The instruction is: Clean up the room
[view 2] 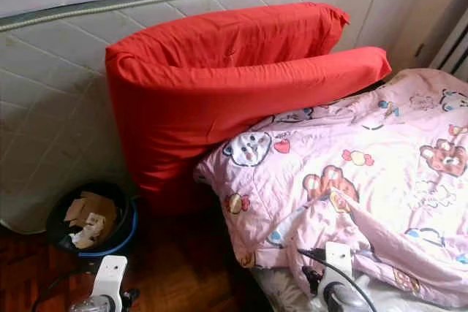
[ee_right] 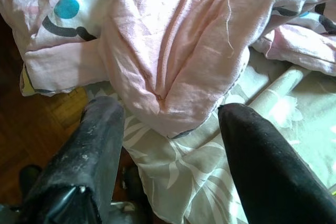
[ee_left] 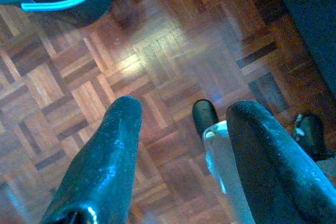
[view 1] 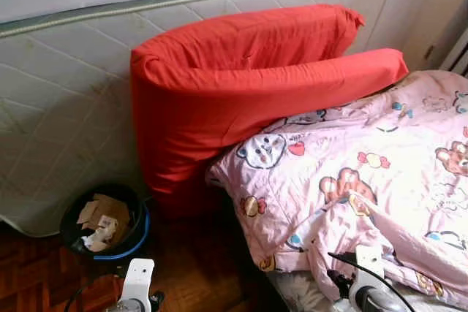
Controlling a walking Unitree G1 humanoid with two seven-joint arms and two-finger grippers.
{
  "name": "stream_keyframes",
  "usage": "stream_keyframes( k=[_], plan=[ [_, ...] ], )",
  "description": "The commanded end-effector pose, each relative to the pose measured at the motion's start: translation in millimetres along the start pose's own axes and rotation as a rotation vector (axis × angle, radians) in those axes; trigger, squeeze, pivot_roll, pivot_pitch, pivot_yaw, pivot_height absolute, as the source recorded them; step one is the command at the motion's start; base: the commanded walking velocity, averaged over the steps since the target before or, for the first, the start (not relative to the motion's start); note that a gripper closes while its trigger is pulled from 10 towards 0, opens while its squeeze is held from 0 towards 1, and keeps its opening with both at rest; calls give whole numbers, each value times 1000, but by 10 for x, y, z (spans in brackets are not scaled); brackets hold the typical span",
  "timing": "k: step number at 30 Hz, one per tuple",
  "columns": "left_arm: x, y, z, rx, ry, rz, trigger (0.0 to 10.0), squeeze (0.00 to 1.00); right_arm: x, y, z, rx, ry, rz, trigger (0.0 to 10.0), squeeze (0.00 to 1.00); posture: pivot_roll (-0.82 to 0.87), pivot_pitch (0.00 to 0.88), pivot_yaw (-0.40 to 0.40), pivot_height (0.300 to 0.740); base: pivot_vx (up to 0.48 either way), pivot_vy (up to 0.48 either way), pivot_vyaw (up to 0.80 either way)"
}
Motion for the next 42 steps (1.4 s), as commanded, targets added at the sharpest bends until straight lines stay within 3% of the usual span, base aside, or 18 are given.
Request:
stream_keyframes(
  k=[1,15,42],
  plan=[
    [-4,-2,-29,-15,22,0,10000,0,30,-4,-6,-3,0,-6,10000,0,-81,0,1,733,0,0,-788],
    [-42,-7,-63,-35,62,5,10000,0,5,-3,-53,-18,14,-14,10000,0,-113,0,17,733,0,0,-787],
    [0,-1,-19,-11,63,-3,10000,0,48,-7,-24,-15,-4,-7,10000,0,-96,0,-10,733,0,-20,-787]
  ],
)
Point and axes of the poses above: a point about 5 cm out from each wrist's last joint towards the gripper, its own y axis pointing out of the wrist towards the gripper, its own z axis along the axis of the wrist's last joint, x = y × z, the point moved 5 cm from there along y, pointing out of the wrist towards the gripper, and after that the axes turned 7 degrees about -y, right-handed, at the moved point
